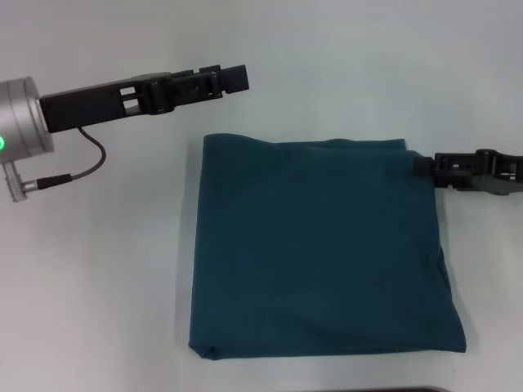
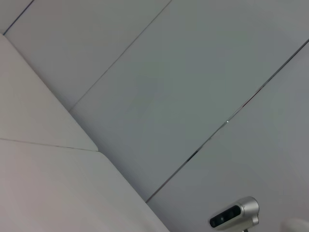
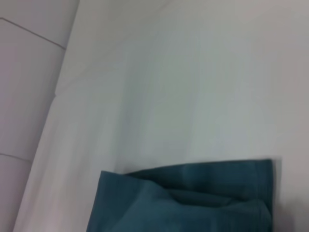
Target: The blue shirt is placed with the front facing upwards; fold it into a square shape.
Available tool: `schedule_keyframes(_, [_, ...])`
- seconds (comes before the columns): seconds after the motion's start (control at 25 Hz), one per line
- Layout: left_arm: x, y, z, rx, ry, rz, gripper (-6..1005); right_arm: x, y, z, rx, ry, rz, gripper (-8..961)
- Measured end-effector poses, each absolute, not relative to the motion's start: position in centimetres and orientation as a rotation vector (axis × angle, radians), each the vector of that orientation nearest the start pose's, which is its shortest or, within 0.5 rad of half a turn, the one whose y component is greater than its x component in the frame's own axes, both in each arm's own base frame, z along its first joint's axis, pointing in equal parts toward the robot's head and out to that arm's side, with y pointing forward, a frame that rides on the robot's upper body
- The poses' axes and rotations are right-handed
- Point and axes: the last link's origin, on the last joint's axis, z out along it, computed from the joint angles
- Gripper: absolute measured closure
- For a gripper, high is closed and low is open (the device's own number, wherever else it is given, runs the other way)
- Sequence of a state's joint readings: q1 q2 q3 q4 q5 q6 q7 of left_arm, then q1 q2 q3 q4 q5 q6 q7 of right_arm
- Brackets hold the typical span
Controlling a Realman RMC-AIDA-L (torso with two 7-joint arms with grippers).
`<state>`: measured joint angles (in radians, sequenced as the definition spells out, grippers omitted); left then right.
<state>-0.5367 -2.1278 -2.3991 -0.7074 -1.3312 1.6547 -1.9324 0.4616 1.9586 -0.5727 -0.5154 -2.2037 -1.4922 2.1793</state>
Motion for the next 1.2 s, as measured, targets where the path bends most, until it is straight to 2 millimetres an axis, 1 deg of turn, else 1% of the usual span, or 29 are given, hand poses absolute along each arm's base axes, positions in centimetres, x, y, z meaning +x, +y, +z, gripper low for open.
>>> schedule_keyframes(0.16, [-21.5, 33.0, -0.2, -2.642, -1.277, -1.110, 35, 34.7, 29.9, 2.7, -2.150, 1.942, 0.582, 210])
schedule_keyframes(0.28, [-21.5, 33.0, -0.2, -2.643, -1.274, -1.111, 36, 34.8, 30.1, 2.4, -2.131, 1.939, 0.589, 210])
schedule_keyframes(0.52, [-21.5, 33.0, -0.3, -2.643, -1.270, -1.111, 36, 33.7, 31.0, 1.9, -2.152, 1.926, 0.612, 209])
schedule_keyframes(0.68, [-21.5, 32.9, -0.4, -2.644, -1.259, -1.112, 37, 32.9, 32.0, 2.1, -2.146, 1.916, 0.652, 210])
schedule_keyframes(0.88, [-21.6, 32.8, -0.8, -2.647, -1.266, -1.101, 37, 32.6, 32.4, 2.4, -2.146, 1.907, 0.680, 211])
schedule_keyframes(1.2, [-21.7, 32.7, -1.1, -2.644, -1.277, -1.101, 38, 32.1, 32.1, 3.1, -2.176, 1.915, 0.733, 213])
